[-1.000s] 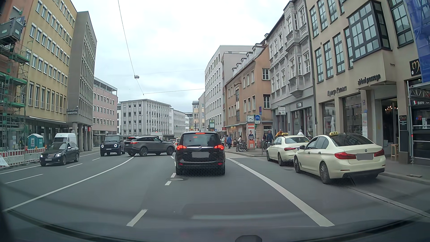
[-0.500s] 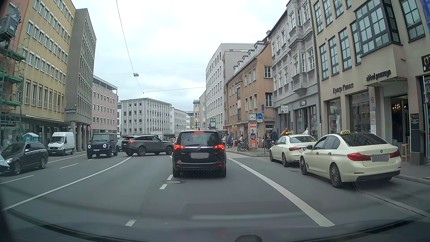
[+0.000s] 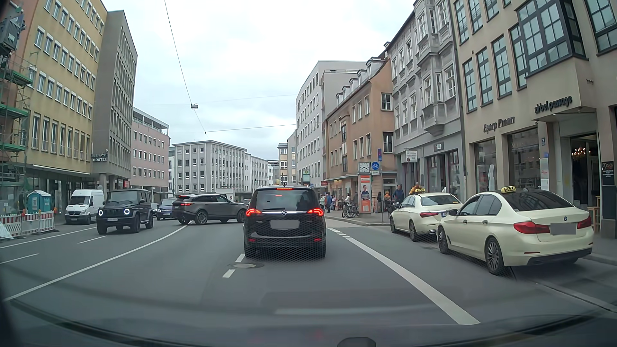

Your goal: Follow the waypoints while adhering to traffic rules and regulations

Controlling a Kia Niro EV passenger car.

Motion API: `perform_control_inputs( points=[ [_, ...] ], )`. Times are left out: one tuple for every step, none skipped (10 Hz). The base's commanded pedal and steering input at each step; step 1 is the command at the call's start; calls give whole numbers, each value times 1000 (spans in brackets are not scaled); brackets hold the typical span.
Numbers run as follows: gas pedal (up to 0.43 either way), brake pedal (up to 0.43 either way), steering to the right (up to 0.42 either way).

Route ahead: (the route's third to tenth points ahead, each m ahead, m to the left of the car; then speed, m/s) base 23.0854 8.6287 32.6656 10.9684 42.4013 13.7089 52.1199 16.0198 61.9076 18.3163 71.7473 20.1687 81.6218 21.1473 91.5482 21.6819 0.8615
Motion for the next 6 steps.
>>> perform_control_inputs(
  points=[
    [0,165,-22],
    [0,152,-22],
    [0,152,-22],
    [0,146,-22],
    [0,146,-22],
    [0,146,-22]
  ],
)
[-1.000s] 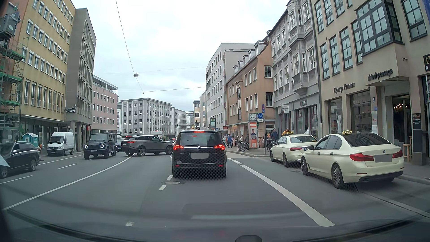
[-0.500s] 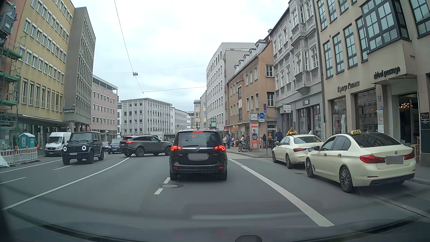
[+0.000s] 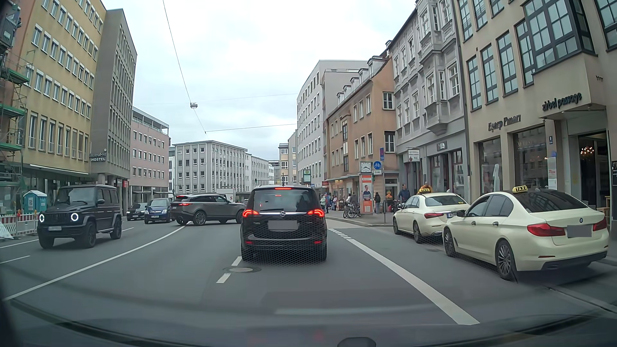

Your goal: Follow the waypoints while adhering to traffic rules and regulations

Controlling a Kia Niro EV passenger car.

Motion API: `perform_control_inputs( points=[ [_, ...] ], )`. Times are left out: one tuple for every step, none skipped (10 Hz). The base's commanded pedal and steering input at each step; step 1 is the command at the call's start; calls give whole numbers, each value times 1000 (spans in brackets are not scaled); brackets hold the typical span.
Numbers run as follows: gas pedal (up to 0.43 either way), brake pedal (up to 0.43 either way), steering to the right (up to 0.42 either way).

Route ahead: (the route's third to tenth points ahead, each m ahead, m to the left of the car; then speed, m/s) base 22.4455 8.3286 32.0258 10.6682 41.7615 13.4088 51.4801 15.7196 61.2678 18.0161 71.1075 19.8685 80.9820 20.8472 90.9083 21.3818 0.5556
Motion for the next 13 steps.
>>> perform_control_inputs(
  points=[
    [0,146,-23],
    [0,146,-22],
    [0,140,-22],
    [0,140,-22],
    [0,140,-23],
    [0,134,-22],
    [0,134,-23],
    [0,140,-22],
    [0,140,-23],
    [0,140,-23],
    [0,140,-23],
    [0,140,-23],
    [0,140,-23]
  ],
)
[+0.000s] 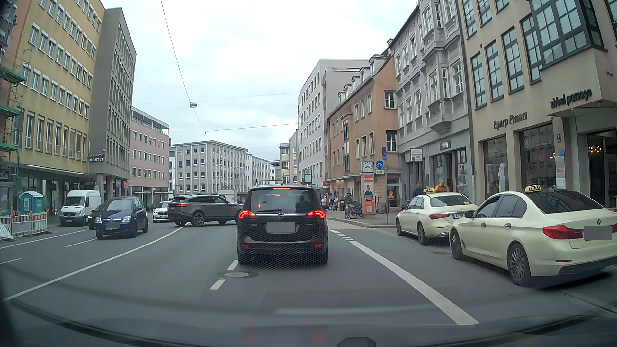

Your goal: Follow the waypoints while adhering to traffic rules and regulations

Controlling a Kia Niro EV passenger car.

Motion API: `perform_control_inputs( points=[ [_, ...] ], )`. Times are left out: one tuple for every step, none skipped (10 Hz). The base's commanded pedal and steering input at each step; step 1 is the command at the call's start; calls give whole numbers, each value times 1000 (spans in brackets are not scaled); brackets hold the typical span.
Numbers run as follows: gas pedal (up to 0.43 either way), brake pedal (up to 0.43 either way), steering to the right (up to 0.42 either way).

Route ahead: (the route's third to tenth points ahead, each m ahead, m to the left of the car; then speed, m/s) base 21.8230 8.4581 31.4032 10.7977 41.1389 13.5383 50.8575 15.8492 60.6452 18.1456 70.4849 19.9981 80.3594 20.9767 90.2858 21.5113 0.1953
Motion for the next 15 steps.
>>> perform_control_inputs(
  points=[
    [0,140,-23],
    [0,140,-23],
    [0,140,-23],
    [0,140,-24],
    [0,140,-23],
    [0,140,-24],
    [0,140,-24],
    [0,140,-24],
    [0,140,-24],
    [0,140,-24],
    [0,140,-24],
    [0,140,-24],
    [0,140,-24],
    [0,140,-24],
    [0,140,-24]
  ],
)
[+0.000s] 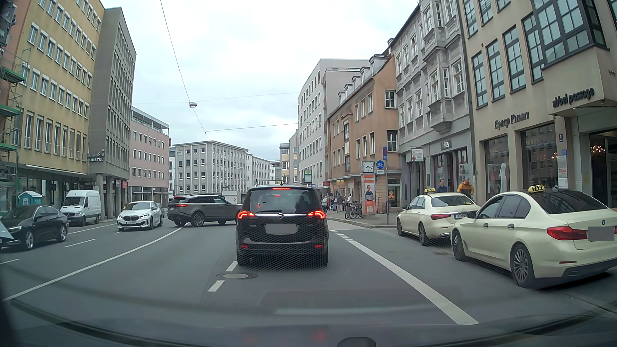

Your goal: Follow the waypoints while adhering to traffic rules and regulations

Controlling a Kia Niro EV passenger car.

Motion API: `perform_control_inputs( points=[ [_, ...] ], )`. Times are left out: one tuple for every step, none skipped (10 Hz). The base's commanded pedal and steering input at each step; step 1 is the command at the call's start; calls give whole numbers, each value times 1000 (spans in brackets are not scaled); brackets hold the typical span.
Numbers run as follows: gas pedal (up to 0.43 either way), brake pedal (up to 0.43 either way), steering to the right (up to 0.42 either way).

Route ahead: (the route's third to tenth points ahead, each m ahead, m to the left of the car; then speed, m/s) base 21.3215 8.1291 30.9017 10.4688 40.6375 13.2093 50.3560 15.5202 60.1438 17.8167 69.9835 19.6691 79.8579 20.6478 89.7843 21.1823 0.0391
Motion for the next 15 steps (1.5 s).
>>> perform_control_inputs(
  points=[
    [0,140,-24],
    [0,140,-24],
    [0,140,-24],
    [0,140,-24],
    [0,140,-24],
    [0,140,-24],
    [0,140,-24],
    [0,140,-24],
    [0,140,-24],
    [0,140,-24],
    [0,140,-24],
    [0,140,-24],
    [0,140,-24],
    [0,140,-24],
    [0,140,-24]
  ],
)
